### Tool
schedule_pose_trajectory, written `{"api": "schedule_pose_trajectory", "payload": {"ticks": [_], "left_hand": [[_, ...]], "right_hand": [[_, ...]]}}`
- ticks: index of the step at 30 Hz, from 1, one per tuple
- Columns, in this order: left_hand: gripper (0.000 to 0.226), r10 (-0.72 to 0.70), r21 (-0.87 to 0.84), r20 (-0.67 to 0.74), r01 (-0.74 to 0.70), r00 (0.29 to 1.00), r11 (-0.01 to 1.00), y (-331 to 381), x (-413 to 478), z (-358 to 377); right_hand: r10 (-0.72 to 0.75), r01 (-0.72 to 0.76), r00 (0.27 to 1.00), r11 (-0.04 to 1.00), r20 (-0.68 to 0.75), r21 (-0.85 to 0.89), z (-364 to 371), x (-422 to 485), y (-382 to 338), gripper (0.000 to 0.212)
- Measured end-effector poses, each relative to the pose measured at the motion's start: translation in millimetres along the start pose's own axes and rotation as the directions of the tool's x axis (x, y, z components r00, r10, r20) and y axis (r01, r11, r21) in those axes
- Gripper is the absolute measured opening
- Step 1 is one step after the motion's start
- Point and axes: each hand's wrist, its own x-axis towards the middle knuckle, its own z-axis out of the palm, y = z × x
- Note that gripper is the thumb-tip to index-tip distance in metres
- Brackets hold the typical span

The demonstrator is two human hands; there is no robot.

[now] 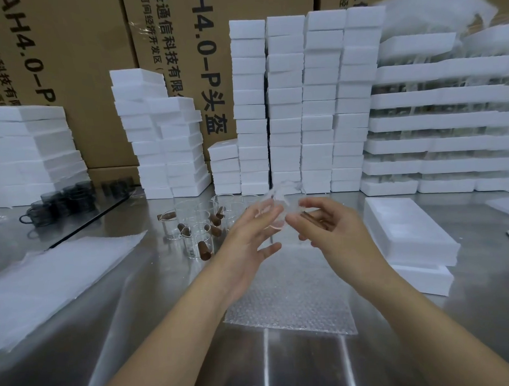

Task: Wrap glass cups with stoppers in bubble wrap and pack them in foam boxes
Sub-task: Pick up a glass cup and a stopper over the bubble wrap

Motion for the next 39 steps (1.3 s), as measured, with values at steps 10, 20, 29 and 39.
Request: {"api": "schedule_pose_trajectory", "payload": {"ticks": [10,20,29,39], "left_hand": [[0.05,0.209,0.108,-0.115,-0.197,0.971,0.974,-2,8,-17],[0.015,0.593,0.616,-0.562,-0.186,0.577,0.765,24,8,-70],[0.043,0.526,0.642,-0.763,0.531,0.375,0.552,26,-24,-166],[0.025,0.768,0.936,-0.303,0.023,0.565,0.352,21,-7,-100]], "right_hand": [[0.156,-0.139,0.978,0.982,0.14,-0.125,1,1,7,0.027],[0.451,-0.455,0.891,0.876,0.063,0.164,-7,8,13,0.027],[0.51,-0.507,0.86,0.851,0.016,0.138,-10,5,30,0.025],[0.51,-0.499,0.86,0.847,-0.01,0.184,-7,9,31,0.023]]}}
